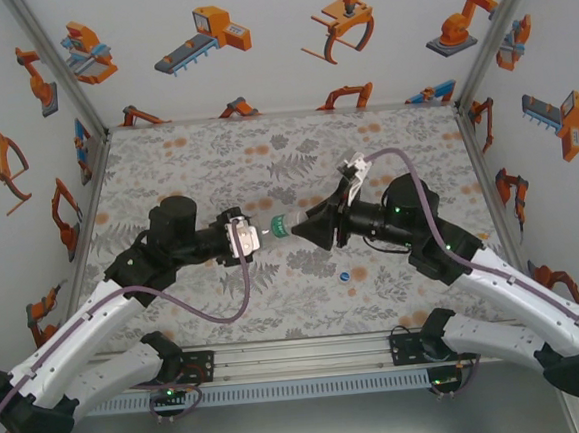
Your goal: Screw on the bottle caps
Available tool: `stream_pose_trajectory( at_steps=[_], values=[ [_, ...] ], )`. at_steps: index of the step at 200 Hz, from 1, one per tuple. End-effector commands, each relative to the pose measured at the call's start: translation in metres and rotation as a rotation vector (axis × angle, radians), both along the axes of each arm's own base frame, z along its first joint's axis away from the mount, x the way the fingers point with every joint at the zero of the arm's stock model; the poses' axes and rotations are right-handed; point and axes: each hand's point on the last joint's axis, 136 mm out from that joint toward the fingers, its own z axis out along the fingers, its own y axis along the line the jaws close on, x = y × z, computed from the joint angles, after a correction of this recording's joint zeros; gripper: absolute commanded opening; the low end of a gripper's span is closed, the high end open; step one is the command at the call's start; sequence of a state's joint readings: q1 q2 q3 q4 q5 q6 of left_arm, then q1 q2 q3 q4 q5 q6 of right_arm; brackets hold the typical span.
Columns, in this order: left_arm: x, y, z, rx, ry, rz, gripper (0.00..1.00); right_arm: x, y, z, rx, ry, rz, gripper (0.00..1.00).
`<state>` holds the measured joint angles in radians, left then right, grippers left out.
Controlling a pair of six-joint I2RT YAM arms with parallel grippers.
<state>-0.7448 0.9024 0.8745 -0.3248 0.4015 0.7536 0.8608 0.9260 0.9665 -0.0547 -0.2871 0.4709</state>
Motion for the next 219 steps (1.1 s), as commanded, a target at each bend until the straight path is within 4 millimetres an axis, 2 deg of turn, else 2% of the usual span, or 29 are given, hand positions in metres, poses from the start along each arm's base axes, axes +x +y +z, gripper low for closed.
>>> stream_pose_trajectory(
  at_steps=[1, 23, 47, 76, 88, 114, 128, 160, 173, 195, 219],
  values=[
    [-0.004, -0.007, 0.012, -0.044, -0.028, -0.031, 0.0, 0.025, 0.003, 0.003, 0.216, 0.339, -0.138, 0.0],
    [-0.002, -0.007, 0.012, -0.041, -0.029, -0.02, 0.0, 0.034, 0.006, -0.007, 0.309, 0.522, -0.181, 0.0],
    [-0.001, -0.007, 0.011, -0.039, -0.026, -0.017, 0.0, 0.036, 0.005, -0.013, 0.295, 0.572, -0.212, 0.0],
    [0.0, -0.007, 0.01, -0.038, -0.027, -0.017, 0.0, 0.031, 0.003, -0.004, 0.272, 0.522, -0.197, 0.34],
    [-0.001, -0.007, 0.01, -0.036, -0.026, -0.017, 0.0, 0.028, -0.001, 0.003, 0.246, 0.477, -0.189, 0.43],
    [-0.002, -0.007, 0.011, -0.04, -0.027, -0.022, 0.0, 0.018, -0.01, 0.024, 0.187, 0.317, -0.161, 0.62],
    [-0.003, -0.007, 0.012, -0.043, -0.029, -0.028, 0.0, 0.011, -0.012, 0.034, 0.157, 0.209, -0.125, 0.67],
    [-0.006, -0.007, 0.013, -0.049, -0.031, -0.042, 0.0, -0.003, -0.019, 0.048, 0.055, -0.084, -0.064, 0.67],
    [-0.007, -0.007, 0.013, -0.051, -0.03, -0.049, 0.0, -0.016, -0.02, 0.051, 0.008, -0.256, -0.006, 0.66],
    [-0.014, -0.009, 0.013, -0.052, -0.021, -0.09, 0.0, -0.045, -0.017, 0.045, -0.089, -0.527, 0.156, 0.65],
    [-0.024, -0.012, 0.012, -0.055, -0.008, -0.143, 0.0, -0.063, -0.014, 0.033, -0.209, -0.666, 0.295, 0.64]
  ],
)
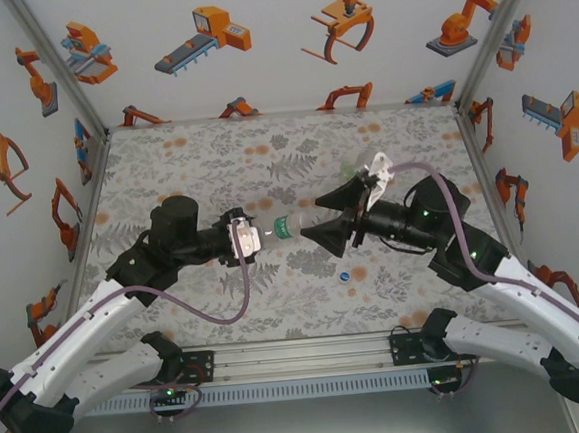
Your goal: Screw on the bottle caps
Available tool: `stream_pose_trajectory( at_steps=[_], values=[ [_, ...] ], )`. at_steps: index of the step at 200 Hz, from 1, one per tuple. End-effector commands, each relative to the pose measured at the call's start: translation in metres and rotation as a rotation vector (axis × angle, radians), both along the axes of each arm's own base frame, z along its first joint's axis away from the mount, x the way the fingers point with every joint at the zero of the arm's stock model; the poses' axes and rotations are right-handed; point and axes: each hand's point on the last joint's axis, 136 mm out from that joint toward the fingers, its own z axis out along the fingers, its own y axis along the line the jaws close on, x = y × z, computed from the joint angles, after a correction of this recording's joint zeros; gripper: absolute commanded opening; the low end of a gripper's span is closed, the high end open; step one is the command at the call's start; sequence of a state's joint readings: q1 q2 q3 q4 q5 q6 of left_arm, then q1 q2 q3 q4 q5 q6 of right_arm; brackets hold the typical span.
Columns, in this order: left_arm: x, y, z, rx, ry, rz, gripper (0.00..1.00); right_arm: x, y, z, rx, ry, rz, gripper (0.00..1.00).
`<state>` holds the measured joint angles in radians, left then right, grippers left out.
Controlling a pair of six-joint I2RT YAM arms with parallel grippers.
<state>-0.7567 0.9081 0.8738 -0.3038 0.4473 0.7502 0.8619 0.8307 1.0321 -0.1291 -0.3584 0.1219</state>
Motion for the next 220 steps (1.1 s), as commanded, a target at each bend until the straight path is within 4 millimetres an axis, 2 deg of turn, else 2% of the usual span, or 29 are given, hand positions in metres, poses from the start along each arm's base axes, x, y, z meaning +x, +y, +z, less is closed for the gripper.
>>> stream_pose_trajectory(
  at_steps=[1, 39, 83, 139, 185, 220],
  values=[
    [-0.016, -0.004, 0.008, -0.03, -0.012, -0.093, 0.0, -0.03, 0.006, -0.01, -0.171, -0.299, 0.186, 0.64],
    [-0.024, -0.006, 0.006, -0.032, 0.006, -0.144, 0.0, -0.047, 0.011, -0.016, -0.246, -0.406, 0.321, 0.63],
    [-0.025, -0.006, 0.007, -0.028, 0.009, -0.149, 0.0, -0.041, 0.019, -0.017, -0.244, -0.41, 0.33, 0.55],
    [-0.024, -0.007, 0.006, -0.025, 0.015, -0.144, 0.0, -0.036, 0.02, -0.018, -0.242, -0.41, 0.303, 0.44],
    [-0.021, -0.005, 0.006, -0.021, 0.011, -0.12, 0.0, -0.033, 0.02, -0.017, -0.212, -0.385, 0.277, 0.25],
    [-0.013, -0.003, 0.008, -0.022, -0.014, -0.072, 0.0, -0.016, 0.025, -0.019, -0.169, -0.224, 0.194, 0.11]
  ],
)
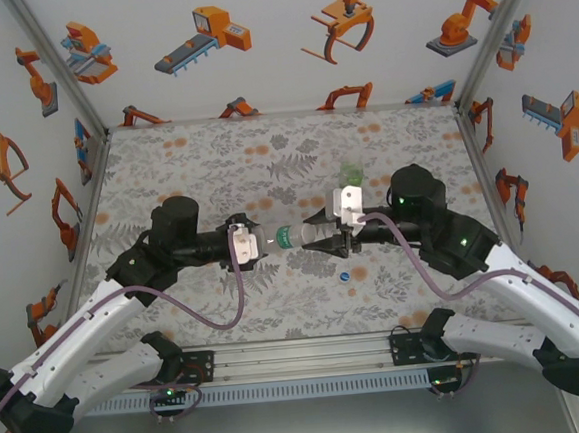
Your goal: Screw on the bottle caps
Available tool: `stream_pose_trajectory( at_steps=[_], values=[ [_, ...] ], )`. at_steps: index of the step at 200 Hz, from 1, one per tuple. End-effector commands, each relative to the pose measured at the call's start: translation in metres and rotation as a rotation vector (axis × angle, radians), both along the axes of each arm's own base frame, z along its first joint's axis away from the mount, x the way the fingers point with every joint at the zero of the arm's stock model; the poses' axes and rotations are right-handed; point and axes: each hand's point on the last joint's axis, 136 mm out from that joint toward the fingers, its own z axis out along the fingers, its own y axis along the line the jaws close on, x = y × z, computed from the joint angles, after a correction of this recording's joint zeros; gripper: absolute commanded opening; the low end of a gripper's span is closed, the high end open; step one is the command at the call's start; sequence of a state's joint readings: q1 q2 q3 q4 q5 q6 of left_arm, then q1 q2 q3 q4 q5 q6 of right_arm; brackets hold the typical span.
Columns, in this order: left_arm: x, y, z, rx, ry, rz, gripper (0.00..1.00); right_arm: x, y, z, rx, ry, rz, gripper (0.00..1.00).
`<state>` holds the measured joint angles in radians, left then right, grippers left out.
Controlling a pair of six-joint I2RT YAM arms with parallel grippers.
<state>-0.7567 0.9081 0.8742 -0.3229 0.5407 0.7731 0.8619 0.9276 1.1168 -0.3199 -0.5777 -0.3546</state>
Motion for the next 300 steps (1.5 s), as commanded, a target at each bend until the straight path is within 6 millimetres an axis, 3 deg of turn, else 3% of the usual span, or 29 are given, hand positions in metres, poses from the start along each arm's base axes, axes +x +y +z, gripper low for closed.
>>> stream_pose_trajectory(
  at_steps=[1, 13, 53, 106, 139, 148, 161, 180, 245, 273, 300],
  values=[
    [0.003, 0.002, 0.009, -0.013, -0.035, 0.023, 0.0, 0.012, 0.004, 0.011, 0.082, 0.101, -0.076, 0.1],
    [0.006, 0.002, 0.009, -0.015, -0.043, 0.037, 0.0, 0.021, 0.005, 0.013, 0.122, 0.178, -0.126, 0.0],
    [0.015, 0.005, 0.009, -0.015, -0.059, 0.088, 0.0, 0.052, 0.003, 0.022, 0.328, 0.536, -0.305, 0.0],
    [0.028, 0.008, 0.006, 0.003, -0.073, 0.157, 0.0, 0.088, -0.009, 0.001, 0.476, 1.031, -0.566, 0.0],
    [0.028, 0.008, 0.005, 0.004, -0.072, 0.153, 0.0, 0.094, -0.002, -0.006, 0.553, 1.233, -0.569, 0.0],
    [0.028, 0.007, 0.004, 0.005, -0.07, 0.153, 0.0, 0.095, 0.0, -0.005, 0.55, 1.241, -0.568, 0.0],
    [0.027, 0.007, 0.005, 0.003, -0.072, 0.151, 0.0, 0.094, 0.003, -0.003, 0.544, 1.243, -0.549, 0.11],
    [0.027, 0.007, 0.005, 0.002, -0.071, 0.146, 0.0, 0.093, 0.005, -0.001, 0.544, 1.239, -0.532, 0.18],
    [0.026, 0.007, 0.005, 0.001, -0.07, 0.144, 0.0, 0.083, -0.019, 0.019, 0.52, 1.071, -0.573, 0.69],
    [0.026, 0.006, 0.005, 0.001, -0.067, 0.138, 0.0, 0.075, -0.032, 0.035, 0.48, 0.869, -0.566, 0.72],
    [0.021, 0.005, 0.004, -0.001, -0.062, 0.111, 0.0, 0.062, -0.035, 0.046, 0.413, 0.595, -0.493, 0.66]
  ],
)
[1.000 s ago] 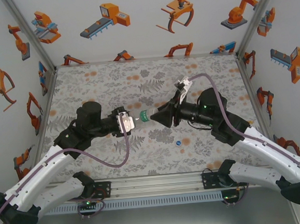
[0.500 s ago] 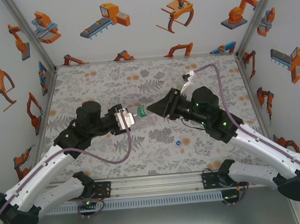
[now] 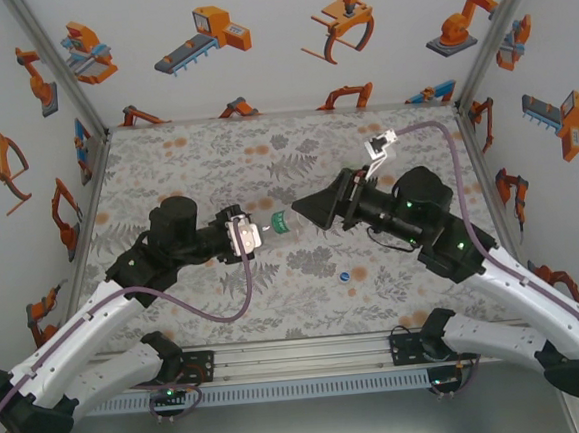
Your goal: Screw on the bottle caps
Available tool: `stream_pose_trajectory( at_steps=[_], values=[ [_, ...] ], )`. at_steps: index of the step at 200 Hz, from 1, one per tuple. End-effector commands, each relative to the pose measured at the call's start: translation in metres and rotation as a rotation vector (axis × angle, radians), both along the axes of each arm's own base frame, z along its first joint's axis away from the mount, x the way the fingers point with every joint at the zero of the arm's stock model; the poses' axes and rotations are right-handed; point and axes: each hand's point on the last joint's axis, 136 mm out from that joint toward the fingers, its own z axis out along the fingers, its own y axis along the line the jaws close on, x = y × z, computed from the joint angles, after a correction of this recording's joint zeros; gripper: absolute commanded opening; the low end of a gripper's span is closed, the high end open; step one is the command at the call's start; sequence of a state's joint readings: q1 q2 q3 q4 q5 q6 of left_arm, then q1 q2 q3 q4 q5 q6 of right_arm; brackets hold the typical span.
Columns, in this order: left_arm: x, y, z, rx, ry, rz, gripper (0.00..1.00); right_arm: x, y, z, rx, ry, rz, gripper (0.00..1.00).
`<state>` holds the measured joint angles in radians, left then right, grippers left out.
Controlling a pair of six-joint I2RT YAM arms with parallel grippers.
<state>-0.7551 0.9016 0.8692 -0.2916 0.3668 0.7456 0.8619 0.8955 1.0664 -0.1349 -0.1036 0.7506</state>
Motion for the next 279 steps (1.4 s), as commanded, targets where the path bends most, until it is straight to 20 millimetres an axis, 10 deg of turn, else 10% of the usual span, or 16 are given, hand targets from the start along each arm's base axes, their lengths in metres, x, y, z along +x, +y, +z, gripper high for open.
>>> stream_pose_trajectory(
  at_steps=[1, 89, 279],
  values=[
    [-0.008, -0.005, 0.004, -0.021, -0.014, -0.062, 0.0, -0.015, -0.006, 0.022, -0.124, -0.304, 0.042, 0.65],
    [-0.029, -0.012, 0.001, -0.019, 0.032, -0.183, 0.0, -0.094, 0.023, 0.004, -0.395, -0.972, 0.583, 0.6],
    [-0.027, -0.012, 0.004, -0.031, 0.033, -0.171, 0.0, -0.072, 0.028, -0.018, -0.508, -0.936, 0.537, 0.5]
  ],
)
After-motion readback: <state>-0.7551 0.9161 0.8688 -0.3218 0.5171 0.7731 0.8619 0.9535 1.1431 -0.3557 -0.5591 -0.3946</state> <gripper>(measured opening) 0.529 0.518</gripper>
